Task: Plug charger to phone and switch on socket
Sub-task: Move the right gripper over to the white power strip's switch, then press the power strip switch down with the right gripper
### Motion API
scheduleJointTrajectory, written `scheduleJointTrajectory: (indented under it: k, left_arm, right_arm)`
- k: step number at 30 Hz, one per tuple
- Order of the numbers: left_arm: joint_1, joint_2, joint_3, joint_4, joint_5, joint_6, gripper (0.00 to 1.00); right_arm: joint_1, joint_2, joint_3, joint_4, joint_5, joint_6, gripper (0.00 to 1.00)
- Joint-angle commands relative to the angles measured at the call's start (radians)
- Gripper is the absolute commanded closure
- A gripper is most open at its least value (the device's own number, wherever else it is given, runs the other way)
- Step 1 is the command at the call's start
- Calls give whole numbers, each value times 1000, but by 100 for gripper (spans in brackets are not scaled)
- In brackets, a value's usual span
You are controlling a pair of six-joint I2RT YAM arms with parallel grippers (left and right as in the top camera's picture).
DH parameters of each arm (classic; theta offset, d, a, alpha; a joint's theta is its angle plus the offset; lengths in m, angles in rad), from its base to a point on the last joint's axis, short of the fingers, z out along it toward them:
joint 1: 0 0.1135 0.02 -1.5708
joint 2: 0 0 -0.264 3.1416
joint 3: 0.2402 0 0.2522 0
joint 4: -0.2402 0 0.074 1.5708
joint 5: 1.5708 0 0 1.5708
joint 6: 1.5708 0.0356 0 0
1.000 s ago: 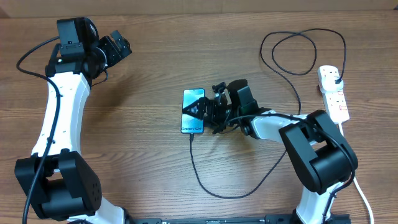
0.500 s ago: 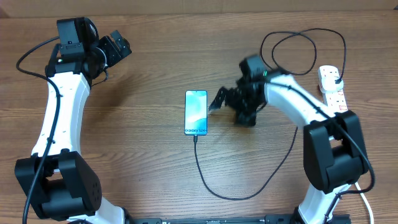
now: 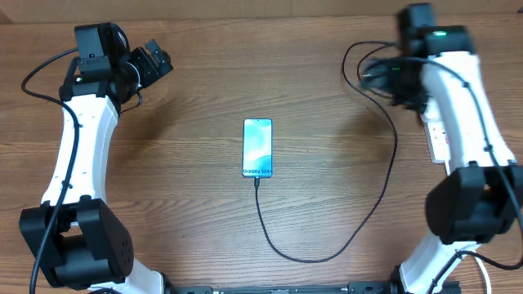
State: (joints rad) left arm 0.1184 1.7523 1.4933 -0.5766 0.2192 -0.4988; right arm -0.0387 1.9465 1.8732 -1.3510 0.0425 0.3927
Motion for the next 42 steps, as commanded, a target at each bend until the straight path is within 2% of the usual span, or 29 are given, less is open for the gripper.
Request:
scheduleJointTrajectory:
  k: [1,10,17,24,38,42]
  left_arm:
    - [-1,-6,14,1,-10,5,0]
    - [-1,-6,14,1,-10,5,0]
    - [-1,-6,14,1,-10,5,0]
    - [-1,-6,14,1,-10,5,0]
    - [-1,-6,14,1,-10,5,0]
    - [-1,-6,14,1,-10,5,0]
  right_arm:
    - [-131,-5,-14,-9,62,-9,0]
    - [-409,-5,-109,80,62,-9,0]
    - [-527,-5,-230,225,61,-3,0]
    - [-536,-5,-304,388,16,-1,0]
    - [-533,-3,-409,505,14,-2,0]
    - [-516,-3,-447,560,-50,-58,0]
